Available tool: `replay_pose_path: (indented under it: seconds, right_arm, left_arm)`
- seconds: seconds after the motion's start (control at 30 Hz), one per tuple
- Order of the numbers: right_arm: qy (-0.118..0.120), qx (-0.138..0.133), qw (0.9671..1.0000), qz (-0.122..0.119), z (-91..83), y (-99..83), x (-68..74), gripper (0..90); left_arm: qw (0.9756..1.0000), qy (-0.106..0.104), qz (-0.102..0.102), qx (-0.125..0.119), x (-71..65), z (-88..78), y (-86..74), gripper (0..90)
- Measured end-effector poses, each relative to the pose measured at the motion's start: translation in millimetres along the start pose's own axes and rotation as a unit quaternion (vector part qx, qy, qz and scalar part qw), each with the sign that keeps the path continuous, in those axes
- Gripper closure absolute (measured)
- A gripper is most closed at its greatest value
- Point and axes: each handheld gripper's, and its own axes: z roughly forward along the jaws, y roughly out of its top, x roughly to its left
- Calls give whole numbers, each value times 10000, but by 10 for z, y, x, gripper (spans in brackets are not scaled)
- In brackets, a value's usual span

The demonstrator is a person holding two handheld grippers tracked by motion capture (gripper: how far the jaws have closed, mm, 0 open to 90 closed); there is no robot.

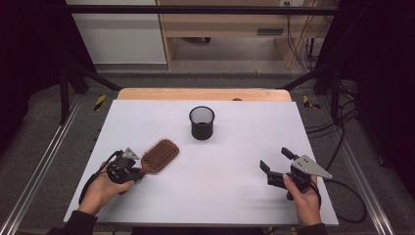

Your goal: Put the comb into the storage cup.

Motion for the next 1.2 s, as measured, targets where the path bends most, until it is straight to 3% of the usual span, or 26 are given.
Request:
replay_pose_path:
  seconds: [0.27,0.77,1.07,1.2]
  right_arm:
    - [3,4,10000,-3,2,-1,1,60]
    - [24,23,10000,-18,9,-3,6,60]
    - [35,39,10000,-37,12,-4,10,60]
    - [29,25,10000,-16,6,-2,7,60]
  left_arm:
    - [9998,33,33,194,-8,17,68,722]
    - [9998,-6,88,151,8,46,96,685]
    - [9996,142,97,203,-43,51,115,726]
    - [9997,167,155,121,-52,44,98,727]
